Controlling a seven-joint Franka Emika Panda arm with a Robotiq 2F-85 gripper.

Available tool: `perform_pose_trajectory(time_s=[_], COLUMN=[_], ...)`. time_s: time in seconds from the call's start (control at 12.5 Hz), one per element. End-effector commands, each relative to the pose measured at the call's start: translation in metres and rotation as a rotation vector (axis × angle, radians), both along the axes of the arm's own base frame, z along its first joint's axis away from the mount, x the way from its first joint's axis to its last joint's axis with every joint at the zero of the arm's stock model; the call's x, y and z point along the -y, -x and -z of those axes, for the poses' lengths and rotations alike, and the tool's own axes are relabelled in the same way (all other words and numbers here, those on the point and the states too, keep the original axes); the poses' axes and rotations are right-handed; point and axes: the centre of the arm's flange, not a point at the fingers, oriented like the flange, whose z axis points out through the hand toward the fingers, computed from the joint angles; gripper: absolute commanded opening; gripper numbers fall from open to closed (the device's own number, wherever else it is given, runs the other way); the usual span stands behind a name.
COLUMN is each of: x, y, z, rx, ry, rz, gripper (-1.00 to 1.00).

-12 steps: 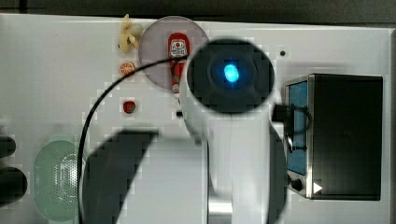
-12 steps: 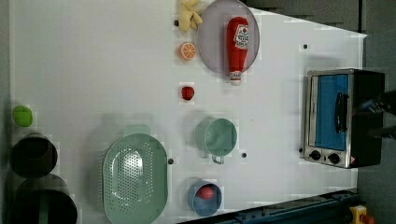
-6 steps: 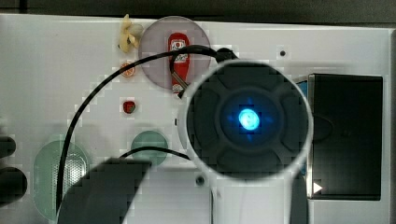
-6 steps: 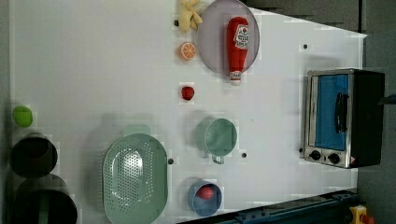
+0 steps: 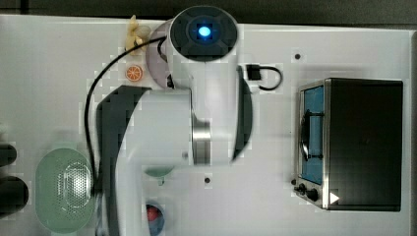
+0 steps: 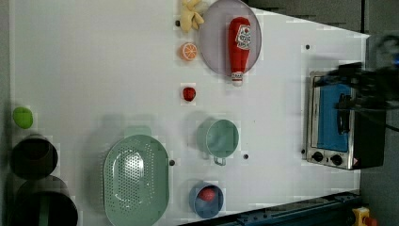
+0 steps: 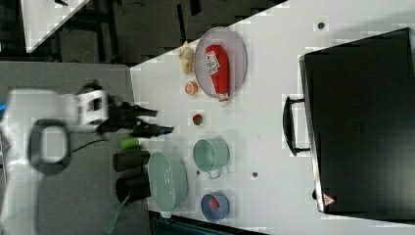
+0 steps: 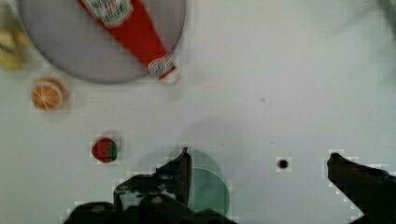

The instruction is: Pick ketchup from plate and place it on table.

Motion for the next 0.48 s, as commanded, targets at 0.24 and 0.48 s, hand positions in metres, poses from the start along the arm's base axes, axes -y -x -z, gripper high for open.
perform_pose_trajectory(time_s=[0.24,0.48], x=[-0.015,-0.026], y=[-0.031,-0.050], z=[0.081,0.140], rx=[0.012,0.046], ry=[-0.068,-0.063], rz=[-0.341,-0.453], gripper=[1.00,1.00])
